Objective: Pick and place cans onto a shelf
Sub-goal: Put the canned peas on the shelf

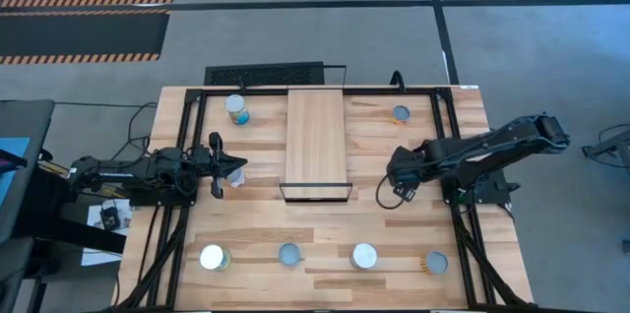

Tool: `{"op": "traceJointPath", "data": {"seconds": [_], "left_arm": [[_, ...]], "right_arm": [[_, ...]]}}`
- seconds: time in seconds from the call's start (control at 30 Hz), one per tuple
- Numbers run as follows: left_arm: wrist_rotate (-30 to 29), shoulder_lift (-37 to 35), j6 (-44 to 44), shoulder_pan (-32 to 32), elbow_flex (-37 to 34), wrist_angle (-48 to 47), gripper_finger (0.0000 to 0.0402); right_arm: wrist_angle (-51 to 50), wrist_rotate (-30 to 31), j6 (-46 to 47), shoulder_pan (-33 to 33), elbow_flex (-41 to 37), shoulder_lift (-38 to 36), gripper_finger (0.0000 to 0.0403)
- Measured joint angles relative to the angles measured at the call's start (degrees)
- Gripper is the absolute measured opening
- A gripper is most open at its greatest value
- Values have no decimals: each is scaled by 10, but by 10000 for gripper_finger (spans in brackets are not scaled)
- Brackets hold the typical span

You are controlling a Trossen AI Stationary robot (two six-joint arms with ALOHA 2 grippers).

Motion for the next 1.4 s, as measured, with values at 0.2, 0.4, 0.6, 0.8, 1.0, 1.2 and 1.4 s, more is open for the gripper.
{"op": "traceJointPath", "data": {"seconds": [0.2,0.4,0.6,0.8,1.0,1.2,1.4], "left_arm": [[0,0,-2,0,0,-1,0],[0,0,-2,0,0,-1,0],[0,0,-3,0,0,-1,0],[0,0,-3,0,0,-2,0],[0,0,-4,0,0,-2,0],[0,0,-4,0,0,-2,0],[1,0,-4,0,0,-2,0]], "right_arm": [[2,-18,-2,-8,3,23,168],[-15,-25,0,-8,27,16,136],[-44,-18,8,-11,74,15,148],[-43,-31,35,-10,69,19,203],[-41,-30,37,-10,55,47,216],[-32,-32,32,-10,55,86,179],[-28,-40,20,-9,57,119,136]]}}
